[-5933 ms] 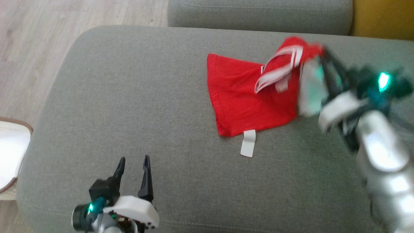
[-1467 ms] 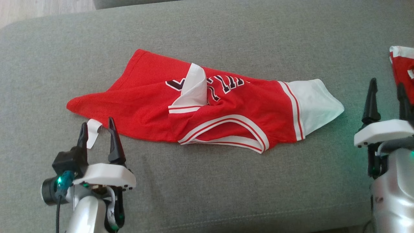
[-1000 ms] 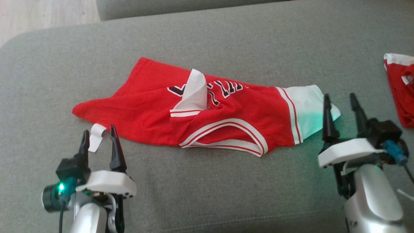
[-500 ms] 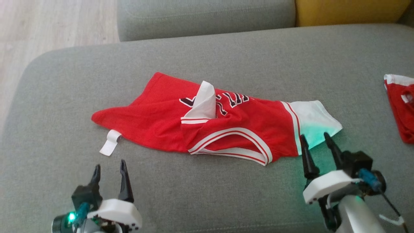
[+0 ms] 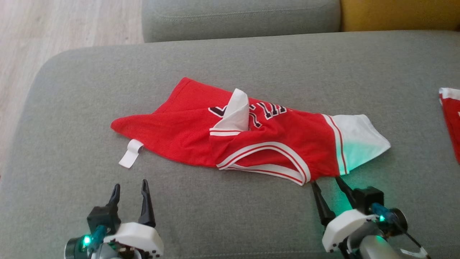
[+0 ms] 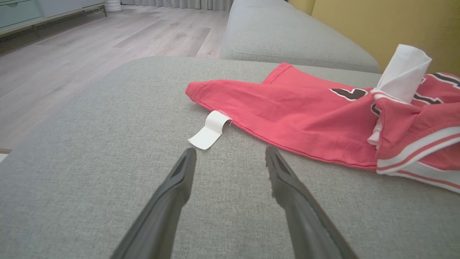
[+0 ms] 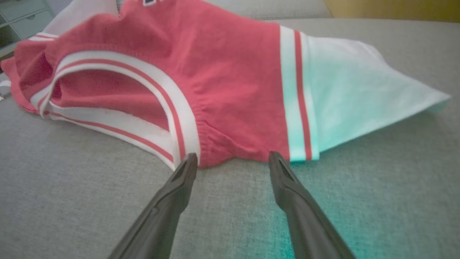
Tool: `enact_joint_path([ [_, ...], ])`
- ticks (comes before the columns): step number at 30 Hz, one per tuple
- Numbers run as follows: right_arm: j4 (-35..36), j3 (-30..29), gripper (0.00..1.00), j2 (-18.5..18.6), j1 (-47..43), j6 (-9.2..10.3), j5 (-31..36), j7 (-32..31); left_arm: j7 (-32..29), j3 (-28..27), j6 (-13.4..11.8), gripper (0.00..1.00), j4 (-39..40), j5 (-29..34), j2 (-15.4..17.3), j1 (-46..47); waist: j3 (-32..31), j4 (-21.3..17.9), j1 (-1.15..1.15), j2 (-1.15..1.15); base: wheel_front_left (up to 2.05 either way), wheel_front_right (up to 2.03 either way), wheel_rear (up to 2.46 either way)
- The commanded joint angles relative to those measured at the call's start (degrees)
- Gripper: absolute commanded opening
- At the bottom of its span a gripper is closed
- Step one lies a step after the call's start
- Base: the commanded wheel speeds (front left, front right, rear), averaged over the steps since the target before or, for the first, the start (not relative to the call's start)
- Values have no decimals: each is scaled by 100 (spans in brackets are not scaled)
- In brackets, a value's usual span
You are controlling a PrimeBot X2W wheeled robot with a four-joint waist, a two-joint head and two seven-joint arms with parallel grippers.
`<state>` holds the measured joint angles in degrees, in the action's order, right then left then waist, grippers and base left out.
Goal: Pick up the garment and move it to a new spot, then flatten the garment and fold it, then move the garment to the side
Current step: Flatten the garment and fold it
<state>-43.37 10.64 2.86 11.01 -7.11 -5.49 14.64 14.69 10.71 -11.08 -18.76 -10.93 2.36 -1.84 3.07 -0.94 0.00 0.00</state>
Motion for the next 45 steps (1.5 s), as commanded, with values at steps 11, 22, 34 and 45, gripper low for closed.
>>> enact_joint_path([
  [11,-402,-778,100,2,474,-37,30,36,31,-148,79,100,203,20,52,316,112,233,0,0,0,0,0],
  [22,-539,-945,0,2,653,-37,-85,36,31,-93,89,100,275,19,52,376,202,295,0,0,0,0,0],
  [34,-364,-1100,0,907,1907,-37,545,36,31,140,53,100,331,-92,52,606,538,586,0,0,0,0,0],
  [45,-1337,-1034,100,2189,3946,-37,1542,-62,31,752,8,100,357,-247,52,975,942,1317,0,0,0,0,0],
])
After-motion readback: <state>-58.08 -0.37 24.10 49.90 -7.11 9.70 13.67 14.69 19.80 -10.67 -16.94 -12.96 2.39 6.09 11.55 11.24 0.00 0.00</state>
